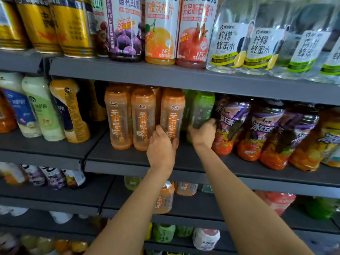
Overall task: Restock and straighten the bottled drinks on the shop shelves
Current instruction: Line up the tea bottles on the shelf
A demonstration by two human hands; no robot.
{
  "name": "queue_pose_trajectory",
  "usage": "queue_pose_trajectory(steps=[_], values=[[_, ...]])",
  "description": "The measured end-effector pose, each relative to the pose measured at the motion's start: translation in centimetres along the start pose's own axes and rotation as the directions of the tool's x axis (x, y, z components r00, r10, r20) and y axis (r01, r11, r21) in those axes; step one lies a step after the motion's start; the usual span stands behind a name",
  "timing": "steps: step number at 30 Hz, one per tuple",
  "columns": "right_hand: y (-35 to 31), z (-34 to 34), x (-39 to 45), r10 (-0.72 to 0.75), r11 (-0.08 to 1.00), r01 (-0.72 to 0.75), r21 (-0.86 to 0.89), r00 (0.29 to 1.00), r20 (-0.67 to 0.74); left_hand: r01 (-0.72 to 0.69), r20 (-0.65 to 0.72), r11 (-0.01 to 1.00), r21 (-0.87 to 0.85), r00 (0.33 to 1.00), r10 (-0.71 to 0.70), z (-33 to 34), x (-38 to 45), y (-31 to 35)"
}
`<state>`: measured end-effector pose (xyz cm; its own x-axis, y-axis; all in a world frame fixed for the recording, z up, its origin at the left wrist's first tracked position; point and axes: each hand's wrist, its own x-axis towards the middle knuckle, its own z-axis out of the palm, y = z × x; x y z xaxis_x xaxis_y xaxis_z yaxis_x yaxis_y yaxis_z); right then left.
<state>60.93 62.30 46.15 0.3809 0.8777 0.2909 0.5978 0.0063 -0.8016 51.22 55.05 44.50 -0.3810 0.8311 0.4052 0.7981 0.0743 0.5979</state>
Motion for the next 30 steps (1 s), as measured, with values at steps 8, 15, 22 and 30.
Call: queue_pose_trajectory(steps=[8,15,22,30], values=[[0.6,-0.8,-3.4,-0.118,0.993,0.119,0.002,0.989,0.084,-0.011,0.027,1.0,0.011,1.0,0.011,-0.2,0.3,0.0],[0.8,-0.9,-3.9,-0.112,0.979,0.12,-0.166,0.992,0.053,0.003,0.028,1.0,0.026,1.0,-0.004,-0.2,0.4,0.1],[0.3,-0.5,-4.7,-0.081,0.968,0.074,-0.241,0.996,-0.022,-0.021,0.061,1.0,0.015,0.998,0.02,-0.9,0.1,-0.1],[1.1,-1.9,-4.8,-0.106,0.98,0.127,-0.153,0.985,0.136,0.082,0.039,0.995,0.051,0.996,-0.084,0.4,1.3,1.7]])
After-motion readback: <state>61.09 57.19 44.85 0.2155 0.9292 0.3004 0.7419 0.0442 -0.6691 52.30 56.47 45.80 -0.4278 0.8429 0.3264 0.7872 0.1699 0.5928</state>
